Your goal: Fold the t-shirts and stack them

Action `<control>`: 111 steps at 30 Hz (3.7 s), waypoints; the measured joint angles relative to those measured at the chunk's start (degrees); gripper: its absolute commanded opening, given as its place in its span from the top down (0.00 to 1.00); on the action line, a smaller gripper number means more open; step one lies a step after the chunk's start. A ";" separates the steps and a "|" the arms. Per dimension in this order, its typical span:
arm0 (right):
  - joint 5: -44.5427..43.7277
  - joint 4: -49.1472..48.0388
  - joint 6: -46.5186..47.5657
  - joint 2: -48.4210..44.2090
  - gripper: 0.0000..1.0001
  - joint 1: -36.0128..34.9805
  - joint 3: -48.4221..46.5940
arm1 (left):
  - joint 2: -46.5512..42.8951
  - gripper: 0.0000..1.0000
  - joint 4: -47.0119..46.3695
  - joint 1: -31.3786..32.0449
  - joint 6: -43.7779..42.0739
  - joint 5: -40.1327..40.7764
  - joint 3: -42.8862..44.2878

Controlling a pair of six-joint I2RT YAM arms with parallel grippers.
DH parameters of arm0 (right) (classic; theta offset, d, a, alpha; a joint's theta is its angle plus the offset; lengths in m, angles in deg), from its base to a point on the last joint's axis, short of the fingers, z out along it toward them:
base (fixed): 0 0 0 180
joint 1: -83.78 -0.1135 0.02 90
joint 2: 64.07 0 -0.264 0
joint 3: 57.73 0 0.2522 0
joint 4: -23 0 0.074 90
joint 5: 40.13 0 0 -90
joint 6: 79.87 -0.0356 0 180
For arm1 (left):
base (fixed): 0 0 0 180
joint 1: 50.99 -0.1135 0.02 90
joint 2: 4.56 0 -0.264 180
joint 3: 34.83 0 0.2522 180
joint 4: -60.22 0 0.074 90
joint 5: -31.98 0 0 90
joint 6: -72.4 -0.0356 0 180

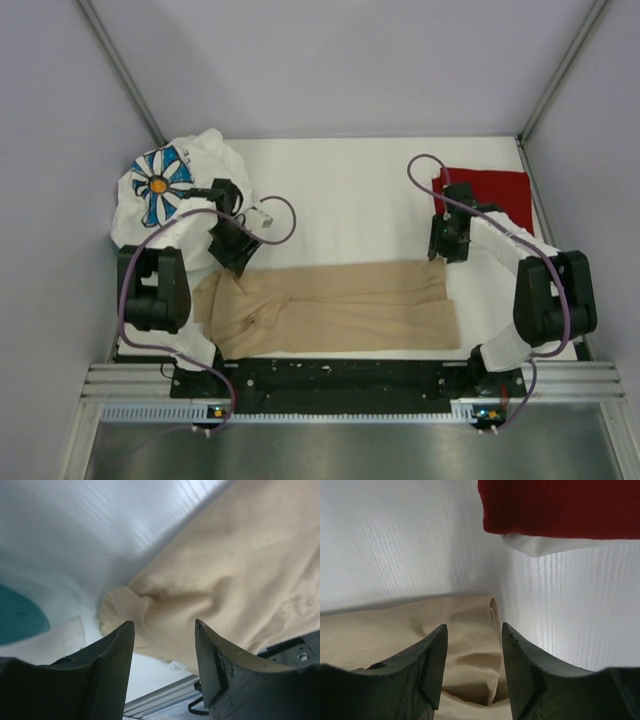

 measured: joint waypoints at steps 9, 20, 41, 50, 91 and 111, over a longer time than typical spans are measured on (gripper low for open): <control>2.75 -5.07 -0.72 6.16 0.91 0.00 1.25 | 5.44 0.99 -12.35 -1.36 3.19 8.63 -6.71; -3.80 -9.29 -5.81 -0.46 1.00 2.19 9.18 | 8.76 1.00 -15.76 -1.36 3.02 12.68 -4.35; -6.93 -8.72 -8.26 -9.79 0.95 8.22 16.00 | 36.41 0.56 -19.32 6.64 0.46 11.52 38.62; -6.14 -4.68 -6.25 -13.90 0.57 7.87 14.97 | 32.13 0.50 -15.82 6.49 1.53 8.24 37.16; 17.16 -9.11 -17.27 -1.92 1.00 -14.78 14.93 | 47.39 0.69 -18.60 22.73 -10.38 15.78 53.22; 21.11 2.82 -15.56 -9.05 0.80 -12.94 3.23 | 21.05 0.56 -15.43 25.03 -11.50 -3.67 29.81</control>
